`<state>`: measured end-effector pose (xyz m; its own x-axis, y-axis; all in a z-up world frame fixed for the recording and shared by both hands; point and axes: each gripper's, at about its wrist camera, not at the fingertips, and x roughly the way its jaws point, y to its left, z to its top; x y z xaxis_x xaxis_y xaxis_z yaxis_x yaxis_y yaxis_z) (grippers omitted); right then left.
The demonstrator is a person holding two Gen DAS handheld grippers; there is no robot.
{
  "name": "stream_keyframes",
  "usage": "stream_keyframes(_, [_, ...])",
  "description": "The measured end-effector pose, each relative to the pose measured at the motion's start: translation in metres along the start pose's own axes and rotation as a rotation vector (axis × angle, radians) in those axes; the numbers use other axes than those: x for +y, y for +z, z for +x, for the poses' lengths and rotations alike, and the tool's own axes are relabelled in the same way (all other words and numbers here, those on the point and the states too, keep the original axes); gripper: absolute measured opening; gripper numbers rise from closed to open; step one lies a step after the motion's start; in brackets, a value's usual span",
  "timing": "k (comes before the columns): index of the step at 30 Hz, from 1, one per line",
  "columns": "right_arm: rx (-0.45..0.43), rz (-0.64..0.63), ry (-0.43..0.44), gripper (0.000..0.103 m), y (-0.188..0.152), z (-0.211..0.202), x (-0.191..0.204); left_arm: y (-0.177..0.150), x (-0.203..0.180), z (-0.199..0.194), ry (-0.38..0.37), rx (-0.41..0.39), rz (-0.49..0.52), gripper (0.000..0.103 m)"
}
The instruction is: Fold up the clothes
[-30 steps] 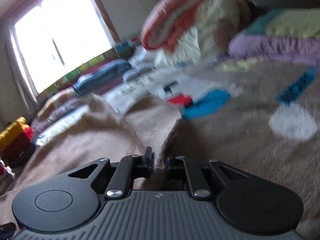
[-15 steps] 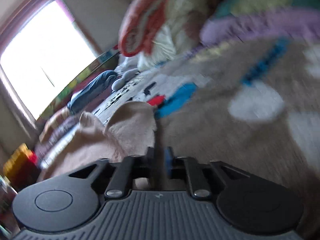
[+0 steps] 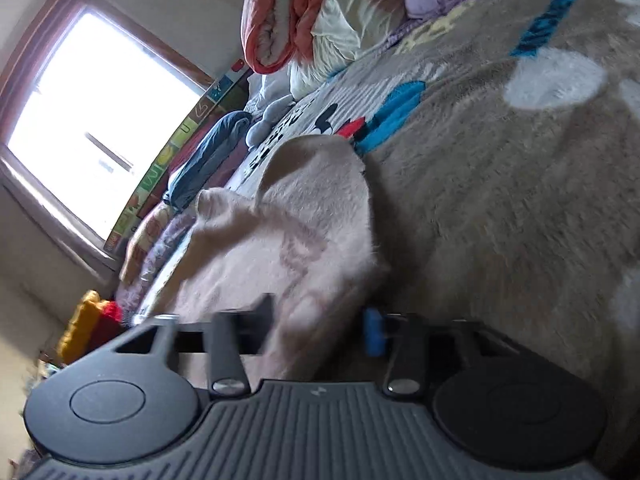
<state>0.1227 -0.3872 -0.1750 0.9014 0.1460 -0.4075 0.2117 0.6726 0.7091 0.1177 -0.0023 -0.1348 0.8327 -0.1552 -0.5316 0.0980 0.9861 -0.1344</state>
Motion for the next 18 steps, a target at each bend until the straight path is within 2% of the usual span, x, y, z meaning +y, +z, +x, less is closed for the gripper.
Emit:
stream_keyframes(6, [-0.072, -0.171, -0.049, 0.010, 0.007, -0.021, 0.015, 0.001, 0.000, 0.001, 0.001, 0.010, 0.015, 0.065])
stream_keyframes(10, [-0.011, -0.165, -0.090, 0.007, 0.002, -0.005, -0.001, 0.001, 0.001, 0.001, -0.001, 0.015, 0.024, 0.066])
stream_keyframes(14, [-0.010, -0.141, -0.086, 0.007, 0.002, -0.012, -0.003, 0.000, 0.001, -0.001, 0.002, 0.018, 0.038, 0.066])
stream_keyframes(16, [-0.011, -0.144, -0.086, 0.009, 0.004, -0.015, -0.001, 0.000, 0.000, -0.002, 0.005, 0.019, 0.044, 0.066])
stream_keyframes(18, [-0.028, -0.123, -0.071, 0.016, 0.007, -0.022, -0.003, -0.001, -0.001, -0.004, 0.012, 0.020, 0.049, 0.066])
